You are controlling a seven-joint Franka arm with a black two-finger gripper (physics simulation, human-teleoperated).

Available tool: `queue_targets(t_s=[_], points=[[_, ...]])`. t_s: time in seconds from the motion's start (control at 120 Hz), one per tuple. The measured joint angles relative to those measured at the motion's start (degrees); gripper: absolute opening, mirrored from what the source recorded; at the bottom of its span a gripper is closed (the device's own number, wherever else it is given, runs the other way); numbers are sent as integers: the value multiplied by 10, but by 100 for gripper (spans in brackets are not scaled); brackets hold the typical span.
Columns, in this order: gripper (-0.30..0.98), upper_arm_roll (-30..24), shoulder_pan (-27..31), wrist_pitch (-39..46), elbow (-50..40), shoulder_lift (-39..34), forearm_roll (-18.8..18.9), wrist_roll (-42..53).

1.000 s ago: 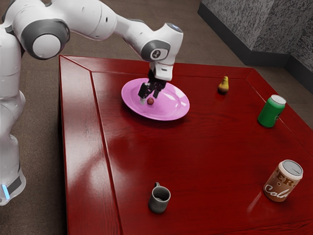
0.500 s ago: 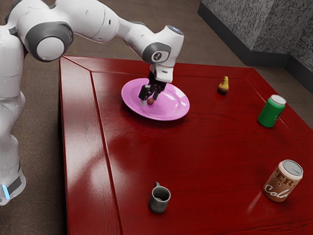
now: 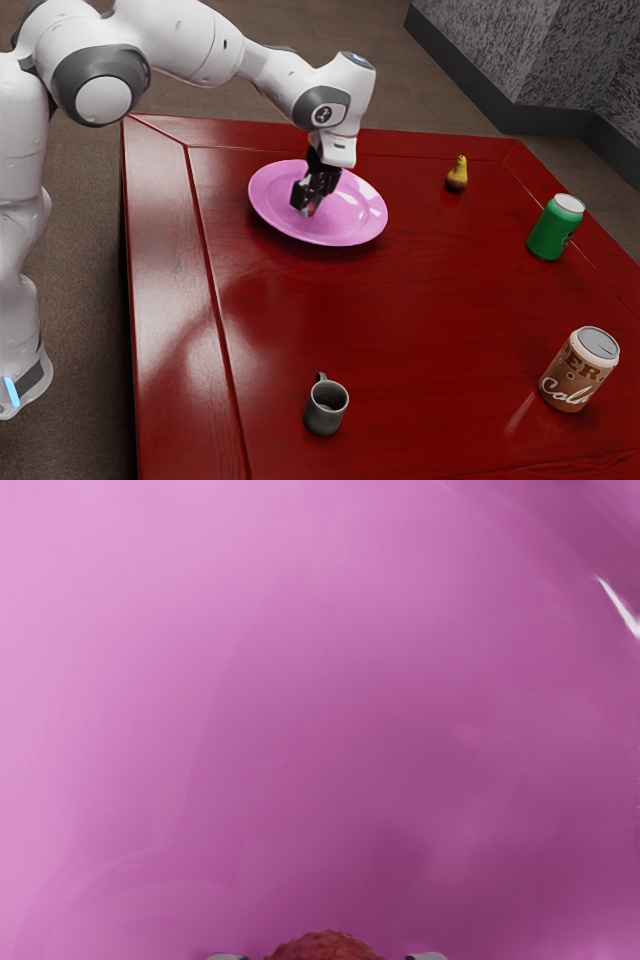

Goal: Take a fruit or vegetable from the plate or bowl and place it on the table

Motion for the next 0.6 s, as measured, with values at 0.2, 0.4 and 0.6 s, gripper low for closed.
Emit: queue_targets(t_s=[0.2, 0.4, 0.6], points=[[17, -2, -17, -1, 14, -4, 0, -1], [17, -24, -69, -4, 39, -4, -7, -3], [16, -66, -74, -7, 57, -2, -11, -8]])
